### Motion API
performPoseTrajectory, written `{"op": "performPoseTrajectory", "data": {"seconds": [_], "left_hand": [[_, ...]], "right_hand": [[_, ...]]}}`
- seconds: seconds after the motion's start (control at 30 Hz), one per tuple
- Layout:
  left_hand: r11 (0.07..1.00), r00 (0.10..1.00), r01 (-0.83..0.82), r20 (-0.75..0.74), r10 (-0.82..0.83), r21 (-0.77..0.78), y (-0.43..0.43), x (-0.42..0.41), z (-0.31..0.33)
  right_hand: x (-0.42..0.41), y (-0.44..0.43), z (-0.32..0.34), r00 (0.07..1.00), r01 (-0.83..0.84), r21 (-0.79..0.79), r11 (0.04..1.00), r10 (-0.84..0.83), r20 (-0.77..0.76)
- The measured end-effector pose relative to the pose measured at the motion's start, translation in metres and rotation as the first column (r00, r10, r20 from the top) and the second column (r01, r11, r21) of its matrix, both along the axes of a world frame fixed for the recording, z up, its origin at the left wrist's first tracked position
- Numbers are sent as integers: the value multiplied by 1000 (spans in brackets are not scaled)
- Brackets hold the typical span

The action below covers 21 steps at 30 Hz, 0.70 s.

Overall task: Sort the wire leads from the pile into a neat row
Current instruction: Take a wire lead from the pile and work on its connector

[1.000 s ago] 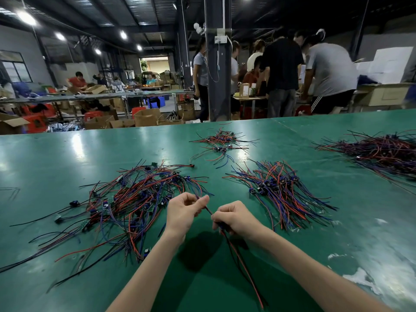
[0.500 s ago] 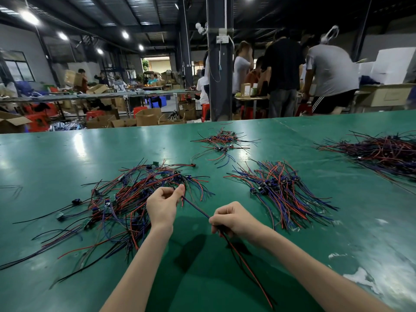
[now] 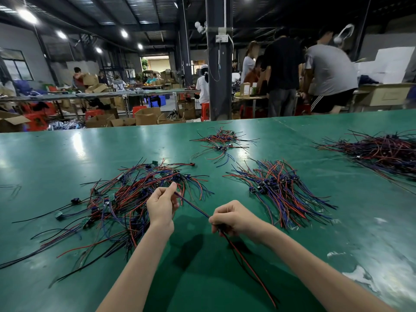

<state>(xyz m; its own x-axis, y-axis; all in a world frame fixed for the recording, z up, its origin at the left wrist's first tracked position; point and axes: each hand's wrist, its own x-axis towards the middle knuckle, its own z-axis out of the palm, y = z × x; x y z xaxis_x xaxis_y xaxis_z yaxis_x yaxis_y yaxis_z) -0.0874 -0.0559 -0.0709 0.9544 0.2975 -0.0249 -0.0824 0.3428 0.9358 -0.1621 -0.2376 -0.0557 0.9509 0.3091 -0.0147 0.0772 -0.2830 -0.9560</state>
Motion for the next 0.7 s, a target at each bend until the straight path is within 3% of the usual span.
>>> {"op": "performPoseTrajectory", "data": {"seconds": [0.2,0.33,0.4,0.5,0.57,0.7], "left_hand": [[998,998,5,-55,-8,-67,-5,-9,10],[965,959,258,-107,-262,-47,-16,-21,15],[899,897,433,-131,-422,68,-25,-28,14],[716,742,670,-170,-648,198,-37,-39,8],[619,677,729,-168,-717,294,-42,-43,2],[616,682,718,-151,-716,323,-44,-45,0]], "right_hand": [[2,-2,0,998,57,19,998,-57,-4],[8,-3,-2,965,259,129,957,-261,0],[11,-5,-2,939,340,209,917,-343,-23],[14,-8,-1,923,381,283,880,-379,-64],[14,-7,-1,925,376,286,881,-373,-67],[15,-5,-4,928,372,287,883,-365,-78]]}}
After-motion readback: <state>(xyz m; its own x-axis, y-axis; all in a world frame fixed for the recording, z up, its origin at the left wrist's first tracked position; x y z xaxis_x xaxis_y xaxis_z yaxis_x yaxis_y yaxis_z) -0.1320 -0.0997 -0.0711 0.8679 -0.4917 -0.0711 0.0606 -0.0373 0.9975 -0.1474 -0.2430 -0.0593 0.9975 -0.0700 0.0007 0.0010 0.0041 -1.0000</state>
